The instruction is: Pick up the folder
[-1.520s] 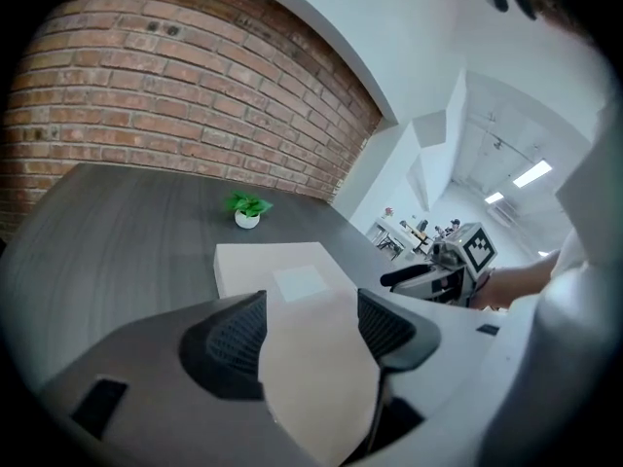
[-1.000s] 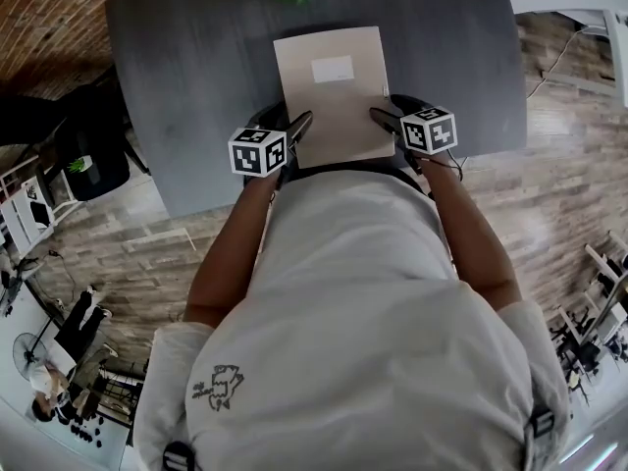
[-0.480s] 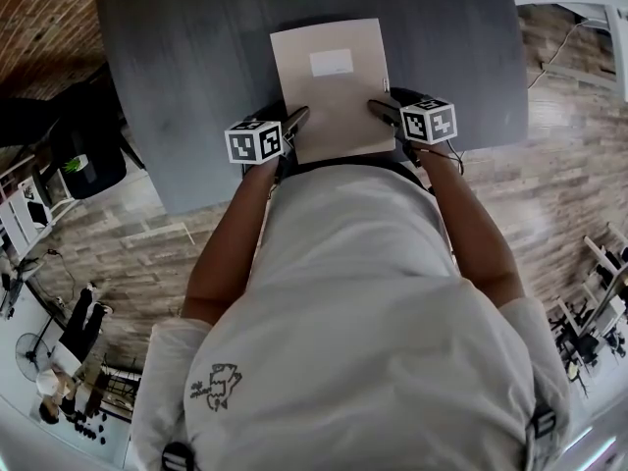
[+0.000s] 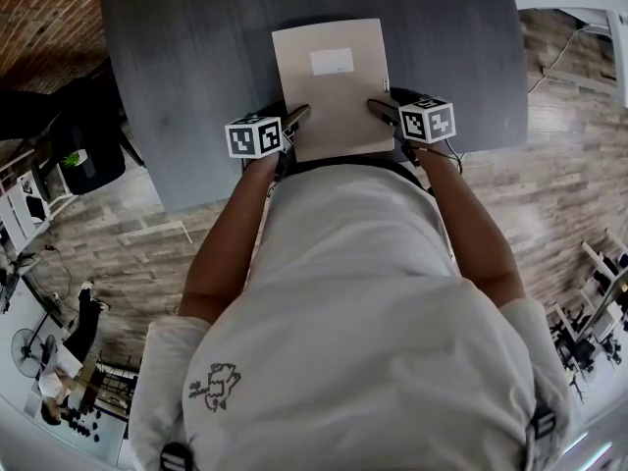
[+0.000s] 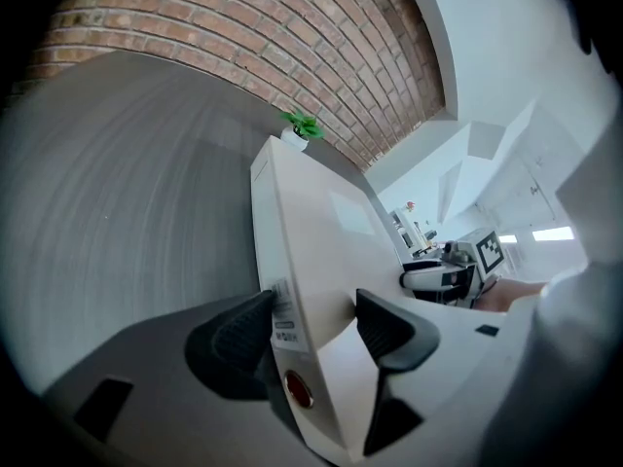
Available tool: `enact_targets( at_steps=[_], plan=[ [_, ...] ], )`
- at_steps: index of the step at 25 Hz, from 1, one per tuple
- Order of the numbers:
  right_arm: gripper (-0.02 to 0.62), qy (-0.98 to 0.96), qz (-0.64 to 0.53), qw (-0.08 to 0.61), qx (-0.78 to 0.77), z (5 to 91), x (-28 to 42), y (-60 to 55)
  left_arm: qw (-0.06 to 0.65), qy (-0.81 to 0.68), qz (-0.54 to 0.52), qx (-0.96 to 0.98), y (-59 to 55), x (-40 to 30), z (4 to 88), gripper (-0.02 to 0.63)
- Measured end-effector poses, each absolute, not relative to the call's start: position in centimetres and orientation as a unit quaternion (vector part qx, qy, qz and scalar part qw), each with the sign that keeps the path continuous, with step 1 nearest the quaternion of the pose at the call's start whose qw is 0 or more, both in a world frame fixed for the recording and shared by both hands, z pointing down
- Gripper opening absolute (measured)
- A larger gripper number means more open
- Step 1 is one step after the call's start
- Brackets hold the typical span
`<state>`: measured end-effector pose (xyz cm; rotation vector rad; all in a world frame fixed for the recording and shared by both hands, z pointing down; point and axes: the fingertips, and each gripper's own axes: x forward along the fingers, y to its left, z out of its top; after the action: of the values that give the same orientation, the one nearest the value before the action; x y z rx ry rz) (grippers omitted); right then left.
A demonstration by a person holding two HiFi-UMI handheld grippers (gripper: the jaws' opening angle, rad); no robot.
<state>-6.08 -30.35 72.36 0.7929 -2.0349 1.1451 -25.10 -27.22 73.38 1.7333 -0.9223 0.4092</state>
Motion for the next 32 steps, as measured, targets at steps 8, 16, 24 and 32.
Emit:
enact_targets(
  at_steps=[8,16,24,32],
  plan=[
    [0.261,-0.777,0.44,0.33,0.305,72.0,-5.9,-30.3,0.531,-0.398,0.184,0.725,-27.1,-24.8,73.0,0.267],
    [0.253,-0.794,0.425,0.312,0.303,69.2,-4.9,-31.2,0.503,-0.428,0.168,0.732,-27.4,-23.7,69.7,0.264],
    [0.25,-0.82,0.395,0.296,0.291,66.3,-3.3,-31.5,0.479,-0.457,0.15,0.734,-26.8,-21.9,66.6,0.264],
    [0.247,-0.847,0.361,0.283,0.268,63.5,-1.1,-30.4,0.449,-0.495,0.136,0.731,-24.4,-19.4,63.5,0.262]
  ],
)
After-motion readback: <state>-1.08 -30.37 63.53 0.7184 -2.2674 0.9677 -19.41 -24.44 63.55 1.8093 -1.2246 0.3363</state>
